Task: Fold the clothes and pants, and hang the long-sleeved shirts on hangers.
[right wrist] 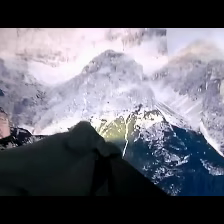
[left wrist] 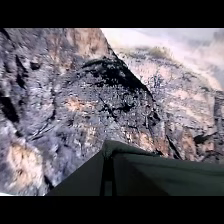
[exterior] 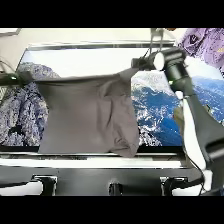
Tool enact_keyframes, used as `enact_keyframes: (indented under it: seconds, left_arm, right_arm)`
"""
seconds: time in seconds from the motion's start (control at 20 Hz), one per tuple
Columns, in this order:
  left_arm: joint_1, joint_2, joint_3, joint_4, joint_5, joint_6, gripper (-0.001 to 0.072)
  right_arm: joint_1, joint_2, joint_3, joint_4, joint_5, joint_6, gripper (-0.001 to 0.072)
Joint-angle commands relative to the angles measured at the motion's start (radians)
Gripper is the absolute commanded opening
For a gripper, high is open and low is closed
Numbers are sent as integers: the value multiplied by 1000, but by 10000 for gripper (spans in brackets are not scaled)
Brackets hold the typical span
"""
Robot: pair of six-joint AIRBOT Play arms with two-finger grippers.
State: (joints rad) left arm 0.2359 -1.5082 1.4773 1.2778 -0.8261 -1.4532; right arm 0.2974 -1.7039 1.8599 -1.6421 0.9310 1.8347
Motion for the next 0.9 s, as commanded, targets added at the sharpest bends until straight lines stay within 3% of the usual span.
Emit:
enact_keyframes:
  seconds: [0.0, 0.05, 0.1, 0.15, 0.2, 0.25, 0.3, 0.35, 0.45, 0.6, 0.85]
  left_arm:
    - [-78, -148, 23, 24, 109, -13, 15]
    - [-95, -161, 25, 24, 109, -14, 17]
    - [-107, -166, 25, 24, 103, -20, 23]
    - [-113, -165, 26, 24, 89, -37, 110]
    - [-113, -161, 35, 24, 56, -67, 220]
    - [-105, -154, 59, 24, 5, -89, 463]
    - [-93, -145, 90, 24, -52, -102, 637]
    - [-77, -129, 130, 24, -124, -103, 652]
    - [-33, -71, 181, 24, -265, -103, 652]
    - [47, 63, 145, 34, -438, -102, 651]
    - [181, 381, -267, 32, -455, -103, 651]
  right_arm:
    - [0, -131, 1, 3, 8, 24, 162]
    - [0, -144, 1, 6, 16, 35, 220]
    - [0, -150, 1, 13, 29, 45, 323]
    - [0, -149, 2, 27, 45, 43, 441]
    - [-1, -140, 2, 42, 69, 26, 489]
    - [-1, -124, 2, 40, 110, -13, 500]
    - [-2, -100, 2, 39, 152, -72, 522]
    - [-8, -66, 2, 37, 200, -145, 560]
    - [-46, 14, 1, 41, 292, -251, 558]
    - [-212, 163, -62, 211, 363, -320, 538]
    - [-518, 480, -682, 621, 385, -482, 540]
